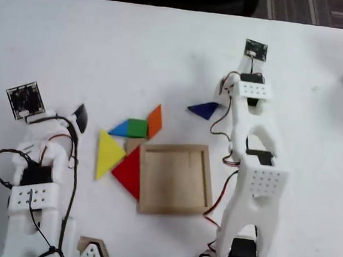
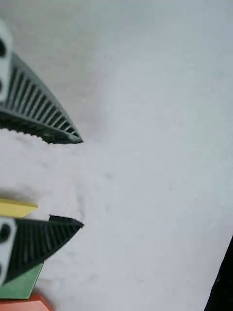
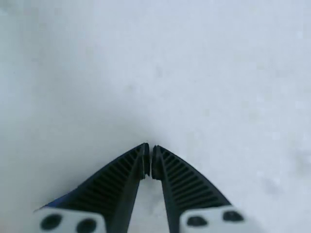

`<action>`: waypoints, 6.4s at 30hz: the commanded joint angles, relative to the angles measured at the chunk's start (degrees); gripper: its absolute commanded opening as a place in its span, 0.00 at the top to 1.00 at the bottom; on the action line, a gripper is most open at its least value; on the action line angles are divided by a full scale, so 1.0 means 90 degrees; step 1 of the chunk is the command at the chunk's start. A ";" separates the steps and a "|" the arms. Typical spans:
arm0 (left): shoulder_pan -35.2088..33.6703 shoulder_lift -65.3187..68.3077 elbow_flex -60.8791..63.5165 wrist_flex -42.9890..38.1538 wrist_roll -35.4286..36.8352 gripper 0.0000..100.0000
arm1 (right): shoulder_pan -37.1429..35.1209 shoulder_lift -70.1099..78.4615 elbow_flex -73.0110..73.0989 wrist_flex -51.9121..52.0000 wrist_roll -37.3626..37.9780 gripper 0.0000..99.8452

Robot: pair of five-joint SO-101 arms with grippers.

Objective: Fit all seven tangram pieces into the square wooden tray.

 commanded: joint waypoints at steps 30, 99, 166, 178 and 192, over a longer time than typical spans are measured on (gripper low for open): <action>0.0122 0.0024 -0.0264 -0.0166 -0.0049 0.76 | -0.2310 -0.1333 -0.0440 0.3863 0.0860 0.97; 0.2173 0.0034 -0.2647 0.1924 -0.1358 0.75 | 0.1910 -0.5192 0.6173 0.0259 0.1973 0.92; 0.2896 0.8620 -0.7883 0.2100 -0.4493 0.64 | 0.2408 -0.5377 0.7189 -0.0269 0.3565 0.92; 0.3121 1.0554 -1.0979 0.4493 -0.4298 0.64 | 0.2398 -0.5377 0.7189 -0.0269 0.3565 0.92; 0.3316 1.1238 -1.2249 0.5998 -0.4288 0.76 | 0.2310 -0.5368 0.7189 -0.0269 0.3585 0.92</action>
